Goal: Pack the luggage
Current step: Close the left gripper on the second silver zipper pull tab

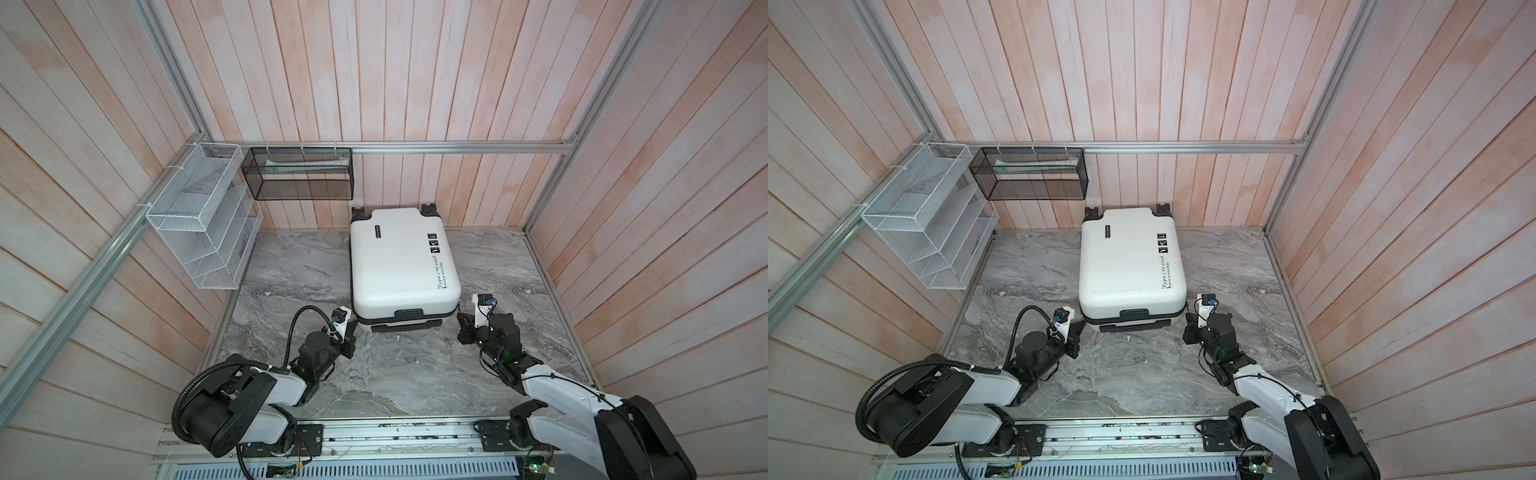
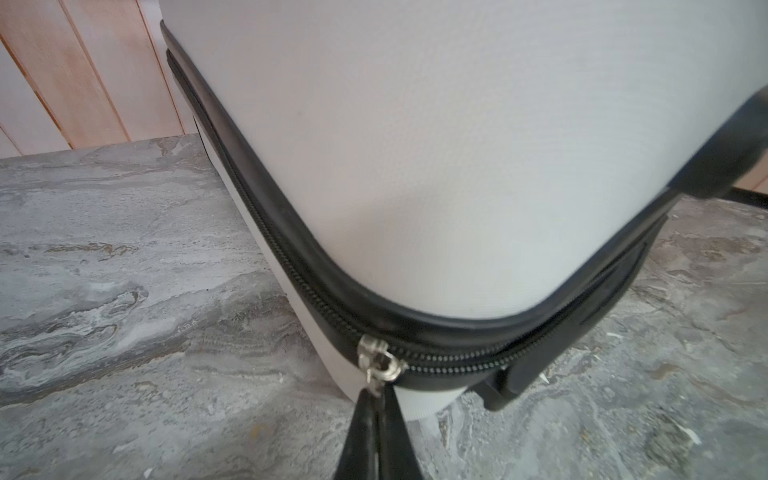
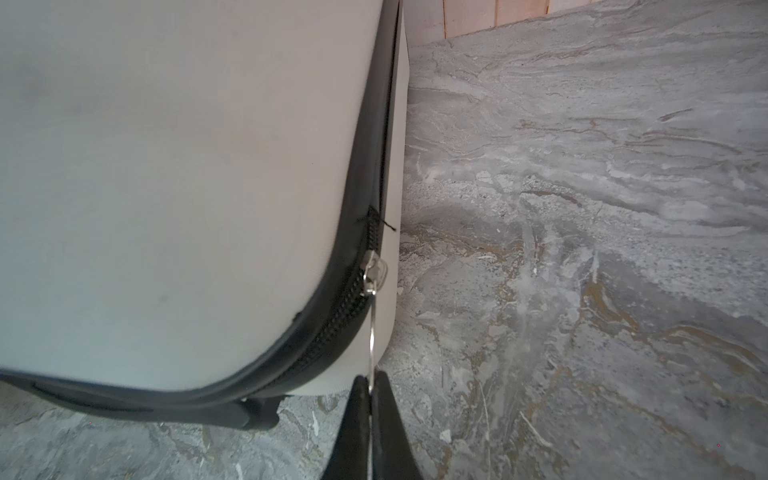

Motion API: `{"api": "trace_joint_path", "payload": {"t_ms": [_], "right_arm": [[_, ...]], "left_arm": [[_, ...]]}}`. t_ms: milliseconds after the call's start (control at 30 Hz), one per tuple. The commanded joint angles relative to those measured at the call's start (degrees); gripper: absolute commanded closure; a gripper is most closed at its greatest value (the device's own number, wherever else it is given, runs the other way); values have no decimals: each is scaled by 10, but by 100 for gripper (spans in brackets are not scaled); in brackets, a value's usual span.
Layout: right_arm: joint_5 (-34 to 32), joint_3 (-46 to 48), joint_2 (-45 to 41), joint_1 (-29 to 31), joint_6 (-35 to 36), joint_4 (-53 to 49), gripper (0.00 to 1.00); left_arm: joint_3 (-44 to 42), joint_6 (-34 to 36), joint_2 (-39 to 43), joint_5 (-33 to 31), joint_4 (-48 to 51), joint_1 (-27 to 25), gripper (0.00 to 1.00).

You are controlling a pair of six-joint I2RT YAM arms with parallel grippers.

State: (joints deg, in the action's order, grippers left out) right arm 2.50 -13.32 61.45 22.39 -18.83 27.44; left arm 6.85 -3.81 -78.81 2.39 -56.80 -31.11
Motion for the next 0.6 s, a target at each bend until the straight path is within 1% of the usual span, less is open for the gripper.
{"api": "trace_joint_path", "payload": {"t_ms": [0,200,300,567], "right_arm": [[16,-1,5,0,9,-9,100],[21,-3,10,-1,10,-7,100],[25,-4,13,0,12,-7,100],[28,-6,16,1,14,-7,100]], "left_arm": [[21,-24,37,28,2,-9,100],[20,-45,94,5,96,-34,100],[19,-57,113,4,130,-45,100],[32,-39,134,40,183,-68,100]]}}
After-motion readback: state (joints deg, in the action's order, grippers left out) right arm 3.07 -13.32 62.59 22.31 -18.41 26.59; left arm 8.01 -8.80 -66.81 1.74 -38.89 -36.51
